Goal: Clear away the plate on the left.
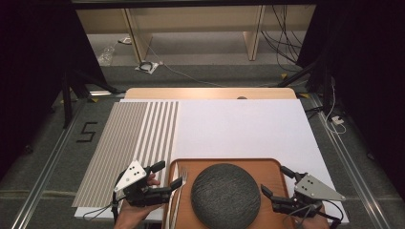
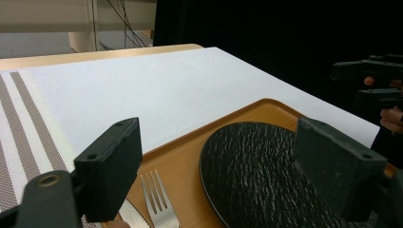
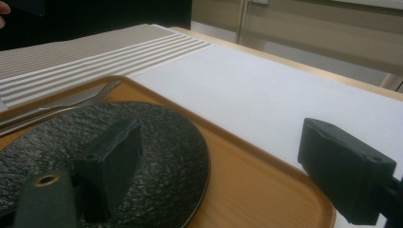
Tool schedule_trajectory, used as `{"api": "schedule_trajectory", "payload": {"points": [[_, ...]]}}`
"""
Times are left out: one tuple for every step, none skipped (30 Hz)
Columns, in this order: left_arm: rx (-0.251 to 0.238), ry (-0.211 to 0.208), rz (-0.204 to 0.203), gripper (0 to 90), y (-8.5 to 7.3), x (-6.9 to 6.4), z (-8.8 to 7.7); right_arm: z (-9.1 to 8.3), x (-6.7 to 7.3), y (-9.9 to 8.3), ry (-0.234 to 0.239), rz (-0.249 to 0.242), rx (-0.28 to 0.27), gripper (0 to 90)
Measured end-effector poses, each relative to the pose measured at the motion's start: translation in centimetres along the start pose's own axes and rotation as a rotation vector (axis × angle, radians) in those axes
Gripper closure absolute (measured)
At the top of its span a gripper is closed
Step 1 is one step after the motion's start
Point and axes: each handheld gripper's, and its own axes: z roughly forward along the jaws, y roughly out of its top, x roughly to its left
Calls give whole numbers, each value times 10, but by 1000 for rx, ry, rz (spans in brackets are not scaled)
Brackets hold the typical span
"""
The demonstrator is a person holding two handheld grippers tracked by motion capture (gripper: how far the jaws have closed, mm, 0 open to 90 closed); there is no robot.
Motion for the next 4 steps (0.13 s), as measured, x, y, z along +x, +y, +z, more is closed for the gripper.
{"api": "schedule_trajectory", "payload": {"points": [[0, 2, 1, 170, 0, 0, 0, 0, 0, 0, 0, 1, 0, 160], [0, 2, 2, 170, 0, 0, 0, 0, 0, 0, 1, 0, 3, 160], [0, 3, 2, 170, 0, 0, 0, 0, 0, 0, 1, 0, 3, 160], [-1, 3, 4, 170, 0, 0, 0, 0, 0, 0, 1, 0, 3, 160]]}}
